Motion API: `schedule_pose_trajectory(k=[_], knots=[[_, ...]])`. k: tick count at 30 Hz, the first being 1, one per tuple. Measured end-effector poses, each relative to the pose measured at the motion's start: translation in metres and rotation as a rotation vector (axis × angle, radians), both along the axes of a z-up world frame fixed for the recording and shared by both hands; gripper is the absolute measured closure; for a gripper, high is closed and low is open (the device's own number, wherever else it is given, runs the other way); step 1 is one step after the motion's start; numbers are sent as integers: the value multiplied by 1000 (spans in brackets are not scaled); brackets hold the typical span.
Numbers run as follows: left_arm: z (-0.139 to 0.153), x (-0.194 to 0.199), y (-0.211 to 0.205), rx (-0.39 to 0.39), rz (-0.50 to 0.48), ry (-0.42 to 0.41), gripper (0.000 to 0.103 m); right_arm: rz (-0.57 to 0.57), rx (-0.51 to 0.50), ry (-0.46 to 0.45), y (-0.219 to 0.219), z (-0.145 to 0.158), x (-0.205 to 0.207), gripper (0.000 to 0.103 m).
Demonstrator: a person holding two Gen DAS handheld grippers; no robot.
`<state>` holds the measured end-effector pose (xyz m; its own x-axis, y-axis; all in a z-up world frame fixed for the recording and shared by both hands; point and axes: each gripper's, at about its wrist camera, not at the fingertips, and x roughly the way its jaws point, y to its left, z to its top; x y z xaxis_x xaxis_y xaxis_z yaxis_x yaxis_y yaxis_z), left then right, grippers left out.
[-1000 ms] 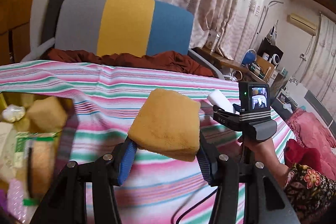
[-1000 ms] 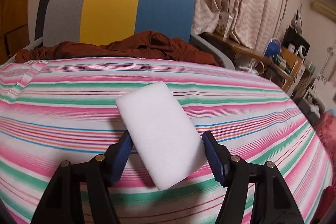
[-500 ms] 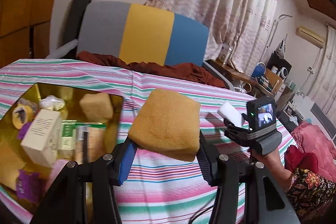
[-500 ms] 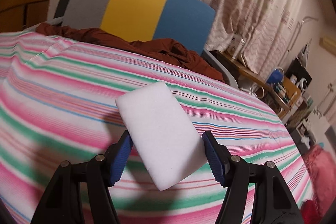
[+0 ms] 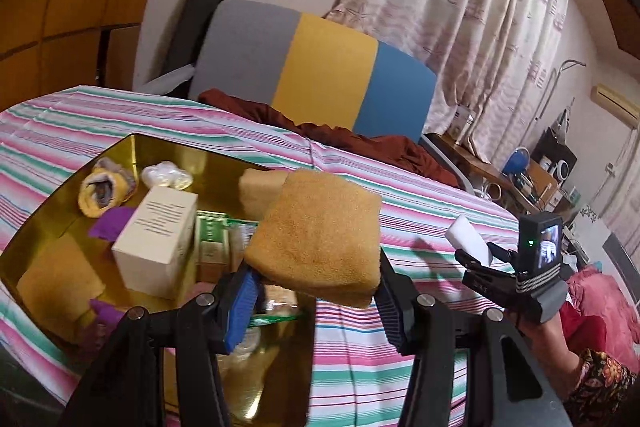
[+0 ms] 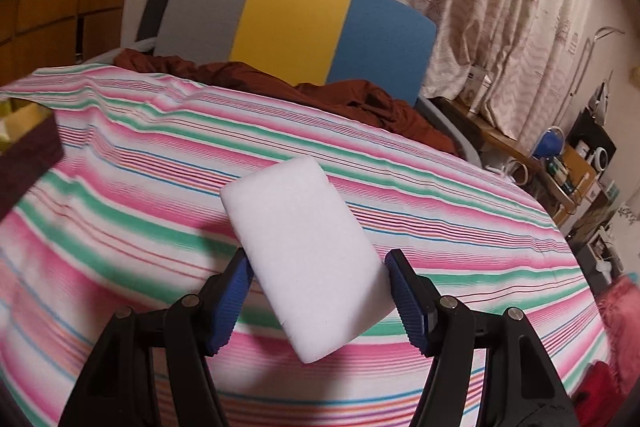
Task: Organize objects
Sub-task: 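Carry the yellow sponge and white sponge over the gold tray, then release the yellow sponge from the left gripper while the right gripper releases the white sponge into the tray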
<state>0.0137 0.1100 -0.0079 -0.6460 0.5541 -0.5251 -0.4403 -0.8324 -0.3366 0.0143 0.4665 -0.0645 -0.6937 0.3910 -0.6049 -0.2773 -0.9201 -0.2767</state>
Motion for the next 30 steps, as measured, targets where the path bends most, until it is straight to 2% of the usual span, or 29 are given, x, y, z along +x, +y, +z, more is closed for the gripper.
schedule_pose_trajectory(k=[8, 14, 20, 25, 30], knots=[[-4, -8, -29, 23, 55, -9, 49, 87, -15, -5, -67, 21, 0, 35], [-9, -17, -50, 41, 102, -18, 49, 134, -94, 7, -103, 32, 5, 34], [-16, -36, -78, 61, 156, -47, 49, 182, -238, 43, -129, 46, 14, 34], [-24, -54, -101, 99, 202, -97, 49, 266, -390, 53, -159, 53, 20, 34], [-31, -66, -112, 118, 198, -137, 49, 372, -472, 36, -198, 58, 20, 34]])
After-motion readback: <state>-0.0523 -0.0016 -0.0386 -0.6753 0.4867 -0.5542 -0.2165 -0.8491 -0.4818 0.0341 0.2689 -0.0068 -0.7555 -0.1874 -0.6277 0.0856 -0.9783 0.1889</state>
